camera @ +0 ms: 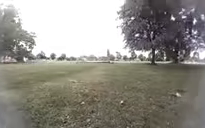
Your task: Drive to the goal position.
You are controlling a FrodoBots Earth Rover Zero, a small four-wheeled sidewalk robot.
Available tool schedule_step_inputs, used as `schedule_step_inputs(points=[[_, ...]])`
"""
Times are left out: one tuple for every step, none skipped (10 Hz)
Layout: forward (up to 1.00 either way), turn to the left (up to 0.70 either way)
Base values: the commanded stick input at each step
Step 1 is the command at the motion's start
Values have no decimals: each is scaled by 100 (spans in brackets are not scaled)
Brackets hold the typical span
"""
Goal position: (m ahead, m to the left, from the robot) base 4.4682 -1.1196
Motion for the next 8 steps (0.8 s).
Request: schedule_step_inputs(points=[[50,0],[50,0],[50,0],[50,0],[50,0],[50,0],[50,0],[50,0]])
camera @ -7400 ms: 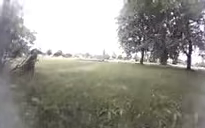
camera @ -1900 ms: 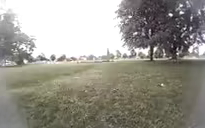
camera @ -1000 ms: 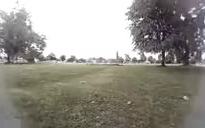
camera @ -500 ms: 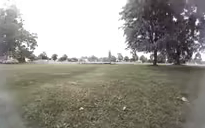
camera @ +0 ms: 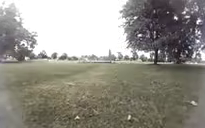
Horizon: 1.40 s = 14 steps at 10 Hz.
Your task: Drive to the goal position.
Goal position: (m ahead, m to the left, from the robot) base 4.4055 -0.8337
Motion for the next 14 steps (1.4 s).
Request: schedule_step_inputs(points=[[50,0],[50,0],[50,0],[50,0],[50,0],[50,0],[50,0],[50,0],[50,0],[50,0],[50,0],[50,0],[50,0],[50,0]])
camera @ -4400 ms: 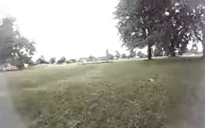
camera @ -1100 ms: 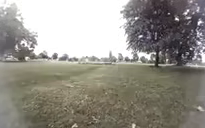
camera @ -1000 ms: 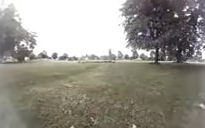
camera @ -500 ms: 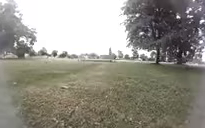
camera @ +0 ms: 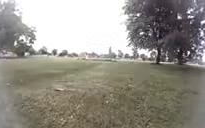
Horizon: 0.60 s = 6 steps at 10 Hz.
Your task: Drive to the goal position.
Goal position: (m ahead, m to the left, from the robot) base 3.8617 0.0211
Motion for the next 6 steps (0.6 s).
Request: schedule_step_inputs(points=[[50,0],[50,0],[50,0],[50,0],[50,0],[50,0]])
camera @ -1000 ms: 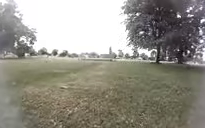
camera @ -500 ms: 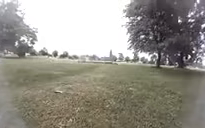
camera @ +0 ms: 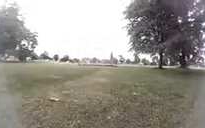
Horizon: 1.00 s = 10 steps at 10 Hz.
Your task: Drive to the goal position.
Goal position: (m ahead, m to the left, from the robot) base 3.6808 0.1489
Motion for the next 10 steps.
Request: schedule_step_inputs(points=[[50,0],[50,0],[50,0],[50,0],[50,0],[50,0],[50,0],[50,0],[50,0],[50,0]])
